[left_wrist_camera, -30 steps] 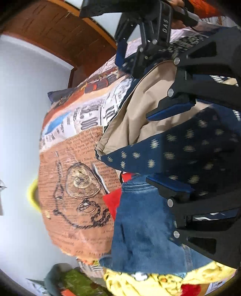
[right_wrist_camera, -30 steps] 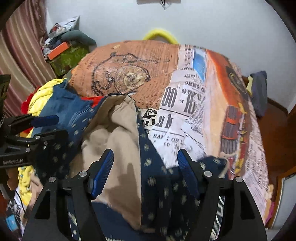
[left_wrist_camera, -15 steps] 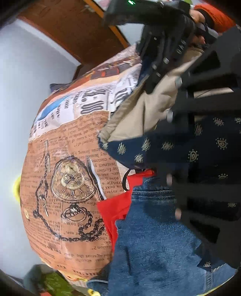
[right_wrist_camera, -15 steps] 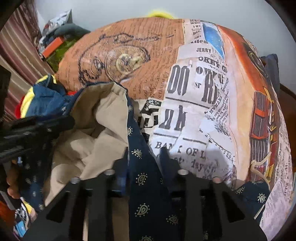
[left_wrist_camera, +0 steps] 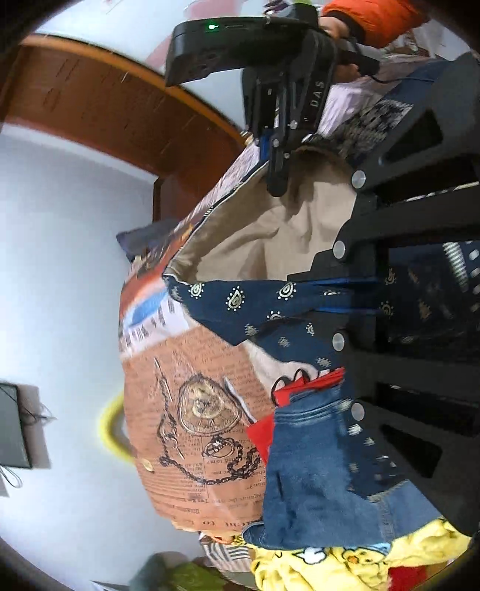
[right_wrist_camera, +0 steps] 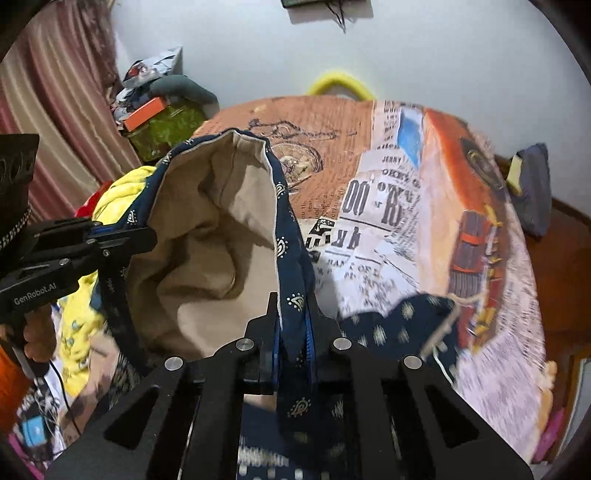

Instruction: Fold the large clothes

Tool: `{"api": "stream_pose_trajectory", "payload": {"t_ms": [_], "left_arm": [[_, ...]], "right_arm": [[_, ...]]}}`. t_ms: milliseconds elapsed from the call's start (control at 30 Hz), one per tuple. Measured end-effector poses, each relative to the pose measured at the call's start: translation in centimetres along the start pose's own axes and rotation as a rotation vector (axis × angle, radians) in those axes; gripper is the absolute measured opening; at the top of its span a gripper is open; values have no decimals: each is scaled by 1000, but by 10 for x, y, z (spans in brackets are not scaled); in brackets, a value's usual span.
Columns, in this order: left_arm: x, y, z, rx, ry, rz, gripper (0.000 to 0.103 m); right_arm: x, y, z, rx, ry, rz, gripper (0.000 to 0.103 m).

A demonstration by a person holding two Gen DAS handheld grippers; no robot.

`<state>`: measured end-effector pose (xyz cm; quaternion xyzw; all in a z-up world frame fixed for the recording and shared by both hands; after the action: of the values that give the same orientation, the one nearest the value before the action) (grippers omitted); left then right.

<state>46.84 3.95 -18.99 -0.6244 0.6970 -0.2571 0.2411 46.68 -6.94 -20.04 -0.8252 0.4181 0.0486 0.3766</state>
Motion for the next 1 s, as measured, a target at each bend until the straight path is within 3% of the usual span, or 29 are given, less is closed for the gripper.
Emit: {"api": "stream_pose_trajectory", "payload": {"t_ms": [200,567,833,900,1000], "left_arm": [[20,33,-30,-17,-8,40,8],[33,128,-34,-144,26,41,8],[34,197,-12,-265,-4,73,8],[34,205,-10,-275,-20,91,10],[33,206,-15,-272,-26,104,24]], "right_arm": [[-23,37,-34,2,-7,14,10],[-36,110,-36,-67,-19,60,10],[-27,158,-29,-143,85,60,10],[-25,165,-28,-169,109,63,15],[-23,171,-32,-188,154,51,39]]}}
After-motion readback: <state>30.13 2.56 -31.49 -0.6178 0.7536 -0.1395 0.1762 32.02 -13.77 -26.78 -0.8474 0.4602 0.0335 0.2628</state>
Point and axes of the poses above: each gripper's, at about its wrist camera, not at the fingertips, and z roughly the way its jaws point, x to its right, y to its underside, the point moved 8 cm from there along z, roughly the way its jaws point, and after that the axes turned 13 degrees about -y, right-handed, at the moved point
